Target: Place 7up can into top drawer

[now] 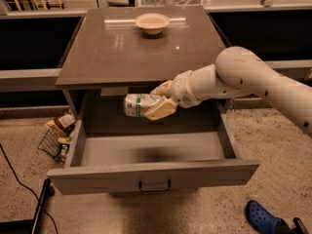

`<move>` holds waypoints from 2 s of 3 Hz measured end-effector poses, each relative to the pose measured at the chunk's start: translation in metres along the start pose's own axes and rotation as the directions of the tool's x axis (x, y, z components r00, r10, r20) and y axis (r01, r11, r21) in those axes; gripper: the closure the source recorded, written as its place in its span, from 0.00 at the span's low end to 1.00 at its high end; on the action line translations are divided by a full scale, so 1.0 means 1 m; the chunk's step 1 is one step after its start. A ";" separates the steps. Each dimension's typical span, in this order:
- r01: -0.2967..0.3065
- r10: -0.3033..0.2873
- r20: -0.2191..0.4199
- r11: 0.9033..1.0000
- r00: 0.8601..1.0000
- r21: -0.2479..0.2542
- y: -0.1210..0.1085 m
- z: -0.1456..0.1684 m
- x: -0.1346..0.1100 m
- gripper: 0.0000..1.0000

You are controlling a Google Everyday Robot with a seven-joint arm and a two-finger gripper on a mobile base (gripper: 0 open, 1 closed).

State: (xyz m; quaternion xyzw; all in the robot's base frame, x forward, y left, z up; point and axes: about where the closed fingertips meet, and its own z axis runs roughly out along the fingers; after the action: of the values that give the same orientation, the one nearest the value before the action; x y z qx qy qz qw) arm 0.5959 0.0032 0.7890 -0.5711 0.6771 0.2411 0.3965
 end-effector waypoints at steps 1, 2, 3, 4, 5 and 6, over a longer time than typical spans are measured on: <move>0.000 0.000 0.000 1.000 1.000 0.000 0.000 0.000 0.000 1.00; -0.058 0.059 -0.004 0.998 0.998 0.034 0.001 0.013 0.015 1.00; -0.157 0.157 0.013 0.982 0.988 0.100 0.005 0.035 0.052 1.00; -0.226 0.228 0.006 0.959 0.974 0.172 -0.002 0.052 0.090 1.00; -0.265 0.273 -0.011 0.942 0.962 0.205 -0.013 0.065 0.123 0.81; -0.291 0.301 -0.017 0.934 0.953 0.209 -0.022 0.074 0.145 0.58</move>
Offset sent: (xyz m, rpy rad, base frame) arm 0.0054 -0.0021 -0.0554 0.0244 0.0732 -0.1835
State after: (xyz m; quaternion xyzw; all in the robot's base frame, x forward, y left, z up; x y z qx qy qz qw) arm 0.6315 -0.0284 0.6321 -0.4246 0.7861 0.2133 0.3953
